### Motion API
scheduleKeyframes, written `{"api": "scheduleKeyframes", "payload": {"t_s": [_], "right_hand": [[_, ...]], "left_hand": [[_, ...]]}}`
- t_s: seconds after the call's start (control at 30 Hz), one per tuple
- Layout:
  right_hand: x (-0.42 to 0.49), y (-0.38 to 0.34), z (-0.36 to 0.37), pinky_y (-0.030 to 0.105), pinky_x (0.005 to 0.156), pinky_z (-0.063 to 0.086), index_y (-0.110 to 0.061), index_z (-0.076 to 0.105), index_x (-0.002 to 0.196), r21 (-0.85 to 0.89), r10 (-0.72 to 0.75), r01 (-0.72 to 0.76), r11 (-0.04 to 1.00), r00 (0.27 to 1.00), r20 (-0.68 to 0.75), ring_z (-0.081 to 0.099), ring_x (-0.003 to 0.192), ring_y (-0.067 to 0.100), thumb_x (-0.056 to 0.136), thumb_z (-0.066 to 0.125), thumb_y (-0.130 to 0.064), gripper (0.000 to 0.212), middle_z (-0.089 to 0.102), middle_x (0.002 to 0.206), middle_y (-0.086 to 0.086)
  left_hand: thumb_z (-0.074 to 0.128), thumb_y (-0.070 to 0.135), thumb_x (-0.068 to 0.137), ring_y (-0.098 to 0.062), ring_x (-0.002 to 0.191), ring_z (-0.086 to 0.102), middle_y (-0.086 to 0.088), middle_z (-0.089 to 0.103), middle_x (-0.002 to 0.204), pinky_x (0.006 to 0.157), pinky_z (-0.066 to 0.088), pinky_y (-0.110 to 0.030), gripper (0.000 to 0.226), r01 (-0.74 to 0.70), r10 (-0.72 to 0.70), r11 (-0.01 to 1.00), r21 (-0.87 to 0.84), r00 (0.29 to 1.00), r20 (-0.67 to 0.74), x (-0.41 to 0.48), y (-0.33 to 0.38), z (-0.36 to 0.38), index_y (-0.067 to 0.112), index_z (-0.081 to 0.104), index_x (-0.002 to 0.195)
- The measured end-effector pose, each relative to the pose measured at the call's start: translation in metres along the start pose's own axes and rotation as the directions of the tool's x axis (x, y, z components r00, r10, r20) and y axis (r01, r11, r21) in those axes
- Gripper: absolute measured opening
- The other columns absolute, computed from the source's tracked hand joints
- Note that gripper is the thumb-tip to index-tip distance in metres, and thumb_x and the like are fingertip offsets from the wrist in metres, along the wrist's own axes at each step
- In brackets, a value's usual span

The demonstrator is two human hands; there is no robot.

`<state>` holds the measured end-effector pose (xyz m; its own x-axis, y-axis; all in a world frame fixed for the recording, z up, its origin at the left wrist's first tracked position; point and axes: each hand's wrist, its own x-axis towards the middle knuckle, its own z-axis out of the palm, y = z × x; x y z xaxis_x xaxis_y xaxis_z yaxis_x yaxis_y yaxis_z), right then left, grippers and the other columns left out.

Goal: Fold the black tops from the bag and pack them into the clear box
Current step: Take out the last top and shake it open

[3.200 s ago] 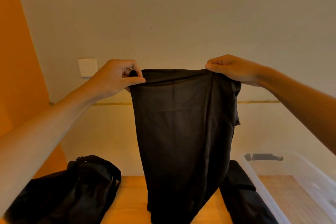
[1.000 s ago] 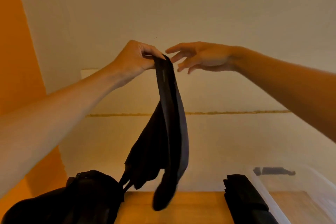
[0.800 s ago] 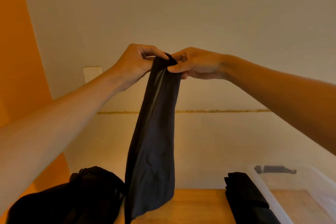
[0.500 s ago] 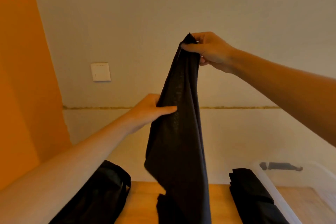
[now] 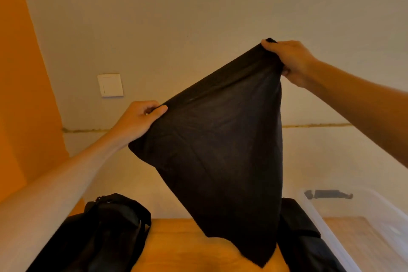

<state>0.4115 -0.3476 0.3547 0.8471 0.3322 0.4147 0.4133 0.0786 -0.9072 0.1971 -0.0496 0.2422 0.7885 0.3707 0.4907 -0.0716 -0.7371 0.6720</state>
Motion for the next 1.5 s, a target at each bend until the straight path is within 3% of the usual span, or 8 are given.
{"api": "scheduleKeyframes", "payload": {"t_s": [0.23,0.4,0.53,0.63,0.73,0.9,1.17,1.5], "right_hand": [[0.019,0.019,-0.024,0.022,0.054,0.040,-0.010,0.070,0.110,-0.166,0.054,-0.050,0.985,0.998,0.019,0.048,0.073,0.012,0.091,0.076,-0.036,0.033,0.061,0.093,0.000],[0.017,0.019,-0.039,0.028,0.059,0.041,-0.004,0.068,0.086,-0.440,0.129,0.031,0.897,0.935,0.329,0.048,0.059,0.013,0.096,0.069,-0.028,0.026,0.055,0.065,0.004],[0.009,0.018,-0.042,0.028,0.066,0.058,0.000,0.074,0.093,-0.623,0.191,0.158,0.766,0.870,0.455,0.069,0.068,0.022,0.098,0.065,-0.017,0.021,0.074,0.080,0.014],[0.002,0.021,-0.038,0.029,0.073,0.061,-0.001,0.074,0.089,-0.702,0.230,0.213,0.679,0.847,0.479,0.074,0.072,0.025,0.101,0.061,-0.015,0.022,0.076,0.079,0.015],[0.002,0.029,-0.032,0.028,0.065,0.050,-0.004,0.066,0.070,-0.737,-0.039,0.281,0.615,0.944,0.328,0.059,0.057,0.019,0.097,0.058,-0.014,0.031,0.062,0.059,0.011],[0.017,0.039,-0.035,0.031,0.058,0.037,-0.010,0.049,0.053,-0.804,-0.394,0.246,0.542,0.919,0.016,0.038,0.053,0.021,0.093,0.056,-0.018,0.041,0.038,0.054,0.007],[0.035,0.050,-0.047,0.042,0.076,0.061,0.002,0.073,0.082,-0.811,-0.330,0.077,0.579,0.932,-0.148,0.064,0.062,0.030,0.097,0.056,-0.012,0.027,0.068,0.073,0.020],[0.047,0.059,-0.045,0.040,0.075,0.064,0.003,0.069,0.112,-0.540,-0.030,-0.147,0.829,0.952,-0.305,0.075,0.075,0.031,0.102,0.059,-0.010,0.019,0.073,0.091,0.021]], "left_hand": [[0.056,0.019,0.103,-0.020,0.090,0.068,-0.002,0.074,0.086,0.076,0.048,-0.027,0.024,0.069,-0.069,0.998,0.015,0.997,0.030,0.021,0.015,-0.030,0.017,0.078,0.092],[0.070,0.019,0.096,-0.007,0.088,0.060,0.006,0.070,0.093,0.073,0.044,-0.024,0.008,-0.005,0.004,0.990,0.140,1.000,0.002,0.038,0.022,-0.043,0.020,0.077,0.091],[0.072,0.024,0.094,-0.016,0.084,0.062,0.000,0.069,0.089,0.079,0.045,-0.034,0.011,-0.203,0.226,0.902,0.380,0.974,-0.016,0.050,0.020,-0.051,0.014,0.075,0.090],[0.076,0.023,0.091,-0.024,0.074,0.061,-0.004,0.067,0.083,0.069,0.053,-0.041,0.015,-0.414,0.492,0.673,0.613,0.869,0.046,0.056,0.014,-0.056,0.008,0.076,0.090],[0.082,0.017,0.086,-0.020,0.068,0.051,0.003,0.055,0.078,0.055,0.048,-0.038,0.012,-0.505,0.487,0.457,0.732,0.831,0.269,0.061,0.002,-0.060,0.009,0.075,0.090],[0.073,-0.008,0.079,-0.028,0.079,0.052,-0.001,0.050,0.084,0.062,0.047,-0.042,0.023,-0.186,0.126,0.528,0.829,0.982,0.140,0.064,-0.026,-0.064,0.013,0.068,0.087],[0.057,-0.017,0.087,-0.030,0.071,0.056,-0.016,0.062,0.087,0.064,0.053,-0.037,0.025,0.245,-0.156,0.941,0.233,0.926,-0.345,0.070,-0.011,-0.057,0.006,0.068,0.086],[0.059,-0.011,0.095,-0.024,0.083,0.065,-0.014,0.058,0.105,0.054,0.057,-0.018,0.034,0.267,-0.420,0.867,-0.420,0.845,-0.330,0.115,-0.002,-0.033,0.016,0.053,0.077]]}}
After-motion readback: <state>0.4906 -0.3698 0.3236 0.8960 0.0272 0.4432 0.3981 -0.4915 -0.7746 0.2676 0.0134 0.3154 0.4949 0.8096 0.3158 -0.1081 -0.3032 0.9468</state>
